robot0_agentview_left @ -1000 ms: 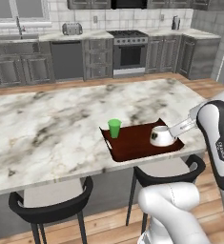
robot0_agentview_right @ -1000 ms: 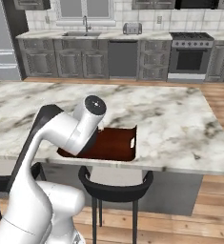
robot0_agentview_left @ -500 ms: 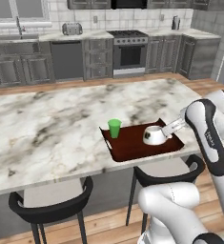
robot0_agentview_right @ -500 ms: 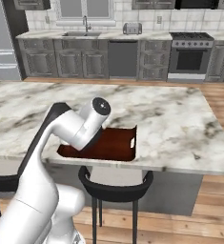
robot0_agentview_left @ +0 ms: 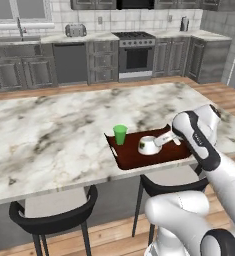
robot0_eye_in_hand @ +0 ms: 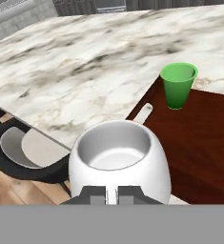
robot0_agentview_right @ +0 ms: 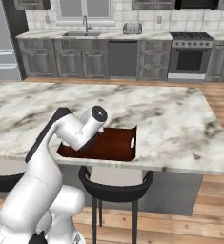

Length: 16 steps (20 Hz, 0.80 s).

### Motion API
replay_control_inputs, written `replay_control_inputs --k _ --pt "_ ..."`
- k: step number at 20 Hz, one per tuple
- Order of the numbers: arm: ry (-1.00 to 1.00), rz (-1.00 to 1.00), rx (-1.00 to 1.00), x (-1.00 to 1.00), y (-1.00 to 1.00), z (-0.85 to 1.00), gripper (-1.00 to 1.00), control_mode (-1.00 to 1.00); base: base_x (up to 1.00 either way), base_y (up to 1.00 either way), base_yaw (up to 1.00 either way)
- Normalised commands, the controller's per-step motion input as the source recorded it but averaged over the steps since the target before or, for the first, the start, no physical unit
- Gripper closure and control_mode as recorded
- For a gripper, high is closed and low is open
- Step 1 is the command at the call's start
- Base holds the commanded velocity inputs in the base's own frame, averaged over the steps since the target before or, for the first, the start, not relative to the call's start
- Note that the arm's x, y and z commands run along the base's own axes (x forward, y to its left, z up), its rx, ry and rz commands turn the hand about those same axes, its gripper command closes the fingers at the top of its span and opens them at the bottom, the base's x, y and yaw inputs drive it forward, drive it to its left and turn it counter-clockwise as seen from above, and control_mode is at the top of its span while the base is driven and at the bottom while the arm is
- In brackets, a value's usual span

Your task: There is a tray on the dining counter. Grab the cup, mug, and pitcher and place them on the tray. The pitcher may be placed next to the tray if it cannot fit the tray.

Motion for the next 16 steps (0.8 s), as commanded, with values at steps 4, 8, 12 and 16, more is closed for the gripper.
replay_control_inputs --k 4,8,12,16 --pt "-0.01 0.0 0.03 0.57 0.09 -0.34 1.0 -1.0 0.0 0.0 0.0" --pt "0.0 0.0 0.04 0.53 0.02 -0.31 1.0 -1.0 0.0 0.0 0.0" --pt "0.0 0.01 0.02 0.42 0.02 -0.39 1.0 -1.0 0.0 0.0 0.0" --pt "0.0 0.01 0.0 0.4 0.05 -0.45 1.0 -1.0 0.0 0.0 0.0"
